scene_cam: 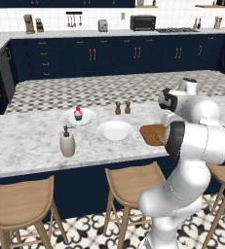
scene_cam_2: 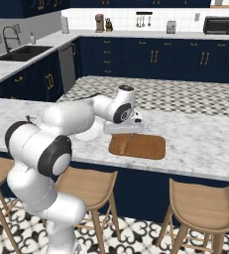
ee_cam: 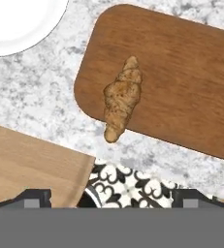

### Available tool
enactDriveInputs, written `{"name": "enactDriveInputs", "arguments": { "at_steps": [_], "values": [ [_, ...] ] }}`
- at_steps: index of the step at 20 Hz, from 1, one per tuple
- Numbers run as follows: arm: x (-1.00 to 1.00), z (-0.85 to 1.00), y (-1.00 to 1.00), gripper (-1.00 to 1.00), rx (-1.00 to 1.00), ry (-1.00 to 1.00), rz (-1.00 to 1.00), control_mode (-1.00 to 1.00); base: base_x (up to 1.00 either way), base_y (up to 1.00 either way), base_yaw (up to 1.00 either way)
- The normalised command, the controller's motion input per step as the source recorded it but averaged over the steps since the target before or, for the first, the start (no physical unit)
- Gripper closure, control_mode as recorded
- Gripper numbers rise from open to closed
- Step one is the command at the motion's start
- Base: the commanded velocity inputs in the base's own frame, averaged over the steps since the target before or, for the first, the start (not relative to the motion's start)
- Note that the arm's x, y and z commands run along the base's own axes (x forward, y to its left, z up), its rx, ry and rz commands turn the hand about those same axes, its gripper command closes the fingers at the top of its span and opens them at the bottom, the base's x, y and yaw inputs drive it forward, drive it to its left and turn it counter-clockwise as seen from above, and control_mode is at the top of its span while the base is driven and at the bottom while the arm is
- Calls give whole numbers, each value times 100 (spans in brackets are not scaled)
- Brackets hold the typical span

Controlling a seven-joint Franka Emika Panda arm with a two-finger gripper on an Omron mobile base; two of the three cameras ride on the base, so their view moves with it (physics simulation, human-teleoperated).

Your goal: From the different types of pastries on the counter, select a croissant and place it on the cutting board. Then retrieve a jar of jam from the cabinet and place it alongside the croissant on the cutting board.

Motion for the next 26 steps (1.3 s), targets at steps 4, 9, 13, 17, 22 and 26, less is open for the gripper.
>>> {"name": "enactDriveInputs", "arguments": {
  "at_steps": [4, 9, 13, 17, 22, 26],
  "values": [
    [-100, 71, 0, -100, 0, 24, 1, -100, 0, 0, 0],
    [-100, 51, 14, -100, 0, 5, 4, -100, 0, 0, 0],
    [-57, 5, 30, -100, 0, -2, 2, -100, 0, 0, 0],
    [-7, 0, 41, -100, 0, -1, 0, -100, 0, 0, 0],
    [-1, 0, 9, -100, 0, 0, 0, 100, -2, 11, -15],
    [0, 0, 0, -100, 0, 0, 0, 100, -16, -10, -64]
  ]
}}
